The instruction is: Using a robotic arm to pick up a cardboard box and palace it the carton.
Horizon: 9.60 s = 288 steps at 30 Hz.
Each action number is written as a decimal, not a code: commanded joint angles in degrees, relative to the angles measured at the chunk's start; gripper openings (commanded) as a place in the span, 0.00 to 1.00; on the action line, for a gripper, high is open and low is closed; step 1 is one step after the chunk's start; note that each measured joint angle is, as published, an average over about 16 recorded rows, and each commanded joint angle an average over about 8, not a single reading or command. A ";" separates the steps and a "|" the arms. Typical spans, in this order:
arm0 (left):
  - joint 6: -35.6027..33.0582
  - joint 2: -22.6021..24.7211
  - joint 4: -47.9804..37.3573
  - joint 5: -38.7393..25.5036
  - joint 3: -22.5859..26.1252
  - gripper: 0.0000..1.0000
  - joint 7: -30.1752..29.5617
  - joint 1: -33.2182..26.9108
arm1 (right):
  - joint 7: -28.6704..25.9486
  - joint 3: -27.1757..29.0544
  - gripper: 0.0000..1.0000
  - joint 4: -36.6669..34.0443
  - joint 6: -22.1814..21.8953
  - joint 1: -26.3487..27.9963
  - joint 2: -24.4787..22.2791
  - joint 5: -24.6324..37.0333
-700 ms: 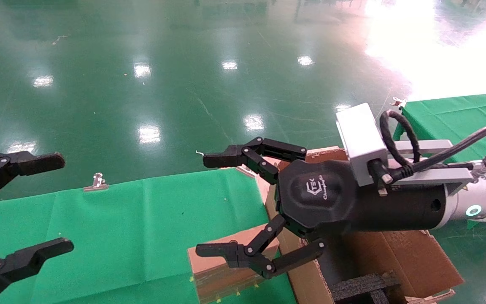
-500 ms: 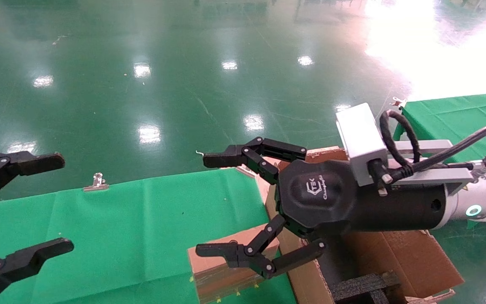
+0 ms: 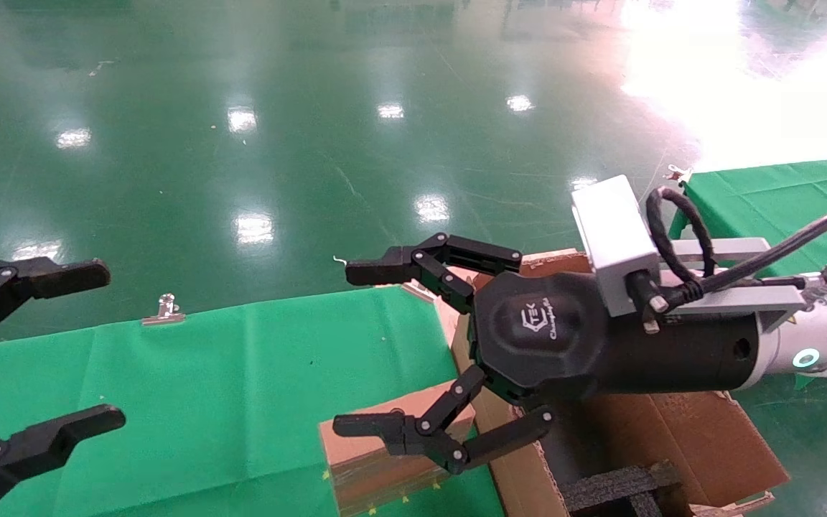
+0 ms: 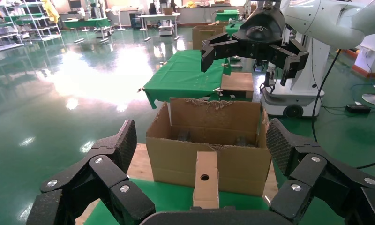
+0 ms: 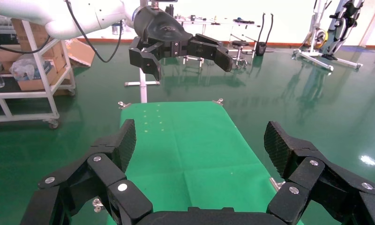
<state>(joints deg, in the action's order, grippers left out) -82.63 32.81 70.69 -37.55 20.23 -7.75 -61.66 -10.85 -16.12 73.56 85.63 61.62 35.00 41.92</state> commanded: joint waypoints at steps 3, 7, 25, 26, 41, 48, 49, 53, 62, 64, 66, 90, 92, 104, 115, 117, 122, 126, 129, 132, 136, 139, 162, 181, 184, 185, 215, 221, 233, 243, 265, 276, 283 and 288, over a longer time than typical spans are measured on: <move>0.00 0.00 0.00 0.00 0.00 0.00 0.00 0.00 | 0.01 0.00 1.00 -0.01 0.00 -0.01 0.00 0.01; 0.00 0.00 0.00 0.00 0.00 0.00 0.00 0.00 | 0.06 -0.37 1.00 -0.08 0.19 0.29 -0.13 0.89; 0.00 0.00 0.00 0.00 0.00 0.00 0.00 0.00 | -1.46 -14.82 1.00 -3.36 4.36 16.16 4.83 29.65; 0.00 0.00 0.00 0.00 0.00 0.00 0.00 0.00 | -1.28 -15.88 1.00 -3.78 4.48 17.01 5.48 30.98; 0.00 0.00 0.00 0.00 0.00 0.00 0.00 0.00 | 2.93 -31.14 1.00 -10.29 4.83 28.21 14.36 45.01; 0.00 0.00 0.00 0.00 0.00 0.64 0.00 0.00 | 4.74 -37.19 1.00 -13.14 4.65 32.21 18.43 48.88; 0.00 0.00 0.00 0.00 0.00 0.76 0.00 0.00 | 5.01 -37.88 1.00 -13.56 4.60 32.58 18.92 49.19; 0.00 0.00 0.00 0.00 0.00 1.00 0.00 0.00 | 5.99 -40.27 1.00 -14.93 4.48 33.65 20.53 49.99; 0.01 -0.01 -0.01 0.01 0.00 1.00 0.00 0.01 | 7.00 -43.43 0.04 -16.69 4.06 34.75 22.42 50.69; 0.02 -0.01 -0.02 0.01 -0.01 1.00 0.00 0.01 | 7.04 -43.62 0.00 -16.89 3.99 34.87 22.54 50.68; 0.02 -0.01 -0.02 0.02 -0.01 1.00 0.00 0.01 | 7.04 -43.59 0.00 -16.87 3.94 34.87 22.52 50.62; 0.02 -0.01 -0.02 0.02 0.00 1.00 0.00 0.01 | 6.97 -42.95 0.00 -16.22 4.13 34.48 22.11 50.58; 0.02 -0.01 -0.02 0.02 0.00 1.00 0.00 0.01 | 6.96 -42.94 0.00 -16.20 4.15 34.46 22.10 50.58; 0.01 -0.01 -0.02 0.02 0.00 1.00 0.00 0.01 | 6.81 -42.82 0.00 -16.35 4.07 34.47 21.98 50.15; 0.01 -0.01 -0.02 0.02 0.00 1.00 0.01 0.01 | 5.94 -42.58 0.00 -20.35 5.10 43.88 20.49 45.45; 0.01 -0.01 -0.02 0.02 0.00 1.00 0.01 0.01 | 6.29 -42.90 0.00 -21.72 5.25 46.82 20.05 44.36; 0.02 -0.01 -0.02 0.02 0.00 1.00 0.01 0.01 | 7.78 -44.73 0.00 -25.44 5.62 54.31 19.02 41.32; 0.02 -0.01 -0.02 0.02 0.00 1.00 0.01 0.01 | 8.96 -47.54 0.00 -27.67 5.81 59.43 18.17 38.77; 0.02 -0.01 -0.02 0.02 0.00 1.00 0.01 0.01 | 9.49 -50.33 0.00 -28.57 5.85 62.09 17.27 37.04; 0.02 -0.01 -0.02 0.02 0.00 1.00 0.01 0.01 | 9.51 -53.34 0.00 -28.96 5.78 64.15 15.70 35.88; 0.02 -0.01 -0.02 0.02 0.00 1.00 0.01 0.01 | 8.49 -57.52 0.00 -28.64 5.71 67.04 12.35 35.84; 0.02 -0.01 -0.02 0.02 0.00 1.00 0.01 0.01 | 6.93 -60.75 0.00 -27.66 5.71 69.43 9.04 36.58; 0.04 -0.02 -0.04 0.02 0.00 1.00 0.01 0.02 | -6.96 -76.30 0.00 -15.44 4.18 77.03 -10.27 38.39; 0.04 -0.02 -0.04 0.02 0.00 1.00 0.01 0.03 | -59.04 -81.45 0.00 3.50 -11.84 69.25 -16.23 49.28; 0.05 -0.02 -0.04 0.03 0.00 1.00 0.01 0.03 | -62.53 -81.88 0.00 4.25 -12.57 68.37 -16.23 49.41; 0.06 -0.02 -0.05 0.03 0.00 1.00 0.01 0.03 | -63.15 -81.97 0.00 4.41 -12.72 68.14 -16.24 49.30; 0.07 -0.03 -0.06 0.04 0.00 1.00 0.01 0.04 | -83.35 -86.14 0.00 4.14 -19.53 61.11 -10.56 60.13; 0.07 -0.03 -0.06 0.04 0.00 1.00 0.01 0.04 | -88.21 -86.96 0.00 4.18 -21.40 59.05 -9.96 62.29; 0.07 -0.03 -0.06 0.05 0.00 1.00 0.01 0.04 | -93.55 -88.05 0.00 4.14 -25.33 55.22 -10.24 63.62; 0.07 -0.03 -0.06 0.05 0.00 1.00 0.01 0.04 | -96.28 -89.35 0.00 3.95 -28.65 51.96 -10.24 66.14; 0.07 -0.03 -0.06 0.05 0.00 1.00 0.01 0.04 | -102.67 -91.50 0.00 3.10 -34.35 45.41 -6.81 71.43; 0.07 -0.03 -0.06 0.05 0.01 1.00 0.02 0.04 | -103.90 -92.13 0.00 1.27 -36.14 42.69 -5.68 70.92; 0.07 -0.03 -0.06 0.05 0.01 1.00 0.02 0.04 | -102.94 -92.47 0.00 -2.19 -38.01 40.14 -3.92 68.52; 0.07 -0.03 -0.06 0.05 0.01 1.00 0.02 0.04 | -101.06 -92.77 0.00 -5.82 -39.26 38.29 -2.33 66.79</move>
<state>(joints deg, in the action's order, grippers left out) -82.56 32.78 70.64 -37.50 20.24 -7.74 -61.62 -111.71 -108.83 67.75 46.44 100.09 32.54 108.73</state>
